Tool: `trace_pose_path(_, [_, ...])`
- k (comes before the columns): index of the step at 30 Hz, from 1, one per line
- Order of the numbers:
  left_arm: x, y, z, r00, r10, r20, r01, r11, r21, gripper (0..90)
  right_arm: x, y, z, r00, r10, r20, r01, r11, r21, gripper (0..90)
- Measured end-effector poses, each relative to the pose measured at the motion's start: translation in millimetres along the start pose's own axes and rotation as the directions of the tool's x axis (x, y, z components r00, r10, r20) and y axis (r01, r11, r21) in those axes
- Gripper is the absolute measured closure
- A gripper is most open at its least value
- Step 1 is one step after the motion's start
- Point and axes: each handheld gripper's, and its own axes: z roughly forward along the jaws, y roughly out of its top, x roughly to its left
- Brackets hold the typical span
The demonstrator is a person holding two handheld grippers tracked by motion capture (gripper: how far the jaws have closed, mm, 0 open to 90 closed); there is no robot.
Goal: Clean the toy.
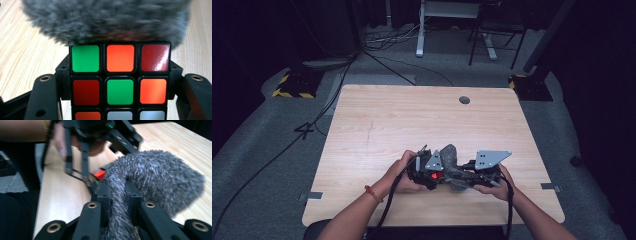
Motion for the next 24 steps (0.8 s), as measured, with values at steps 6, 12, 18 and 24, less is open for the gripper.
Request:
trace_pose_path(6, [-0.9,1.1,-4.8,1.0,0.004,0.007,-0.004,0.9998,-0.018,33.8,-16.0,-13.1,6.2,0.9973,0.055,0.048,-0.06,0.992,0.109,78.1])
trace_pose_path(12, [0.0,1.3,-9.1,0.9999,0.001,0.01,-0.001,0.9989,-0.047,33.8,-16.6,-14.5,6.6,0.9978,0.061,0.025,-0.064,0.989,0.135,78.1])
trace_pose_path(18, [-1.7,1.8,-3.1,0.9999,0.012,0.011,-0.012,0.9997,-0.019,33.8,-1.8,1.0,-4.9,0.999,0.017,-0.041,-0.017,1.0,0.006,78.0])
trace_pose_path(24, [-5.0,2.8,-1.4,0.9996,0.021,0.018,-0.02,0.9995,-0.023,33.8,5.4,8.0,-4.3,0.9999,0.0,-0.014,-0.001,1.0,-0.02,77.8])
